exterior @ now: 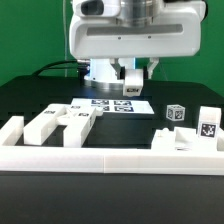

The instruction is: Assemble chair

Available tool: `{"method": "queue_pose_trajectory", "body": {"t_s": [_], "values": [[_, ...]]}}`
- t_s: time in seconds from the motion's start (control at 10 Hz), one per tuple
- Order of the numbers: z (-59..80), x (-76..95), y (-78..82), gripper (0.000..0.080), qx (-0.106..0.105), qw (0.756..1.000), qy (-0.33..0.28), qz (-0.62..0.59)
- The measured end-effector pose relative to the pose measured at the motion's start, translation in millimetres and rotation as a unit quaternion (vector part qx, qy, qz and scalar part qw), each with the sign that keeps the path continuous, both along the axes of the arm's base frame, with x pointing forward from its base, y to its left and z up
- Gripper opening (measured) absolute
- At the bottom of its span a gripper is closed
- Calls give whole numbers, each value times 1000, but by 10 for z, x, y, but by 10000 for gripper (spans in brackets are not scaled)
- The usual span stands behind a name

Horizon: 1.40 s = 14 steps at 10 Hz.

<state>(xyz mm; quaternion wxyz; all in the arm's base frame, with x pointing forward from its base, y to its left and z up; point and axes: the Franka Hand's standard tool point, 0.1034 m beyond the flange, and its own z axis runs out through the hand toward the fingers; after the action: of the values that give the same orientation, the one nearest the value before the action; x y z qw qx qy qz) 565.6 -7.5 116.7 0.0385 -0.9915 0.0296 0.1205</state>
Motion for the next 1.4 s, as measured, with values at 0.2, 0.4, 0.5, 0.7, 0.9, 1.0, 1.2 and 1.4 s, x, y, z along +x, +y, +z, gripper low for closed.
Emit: {"method": "queue_pose_trajectory", "body": {"t_s": [0.2,0.4,0.5,0.7,0.9,1.0,1.2,1.4], "values": [[-12,26,-27,291,-9,998,-57,-4],[41,135,3,291,-18,992,-127,-5],[94,209,34,291,-19,988,-152,-6],[180,391,58,291,-30,975,-222,-3],[180,422,12,291,-48,955,-293,-2],[167,404,-10,291,-57,945,-321,-1],[153,407,18,291,-58,942,-332,-3],[219,523,217,291,-49,940,-339,4]]}}
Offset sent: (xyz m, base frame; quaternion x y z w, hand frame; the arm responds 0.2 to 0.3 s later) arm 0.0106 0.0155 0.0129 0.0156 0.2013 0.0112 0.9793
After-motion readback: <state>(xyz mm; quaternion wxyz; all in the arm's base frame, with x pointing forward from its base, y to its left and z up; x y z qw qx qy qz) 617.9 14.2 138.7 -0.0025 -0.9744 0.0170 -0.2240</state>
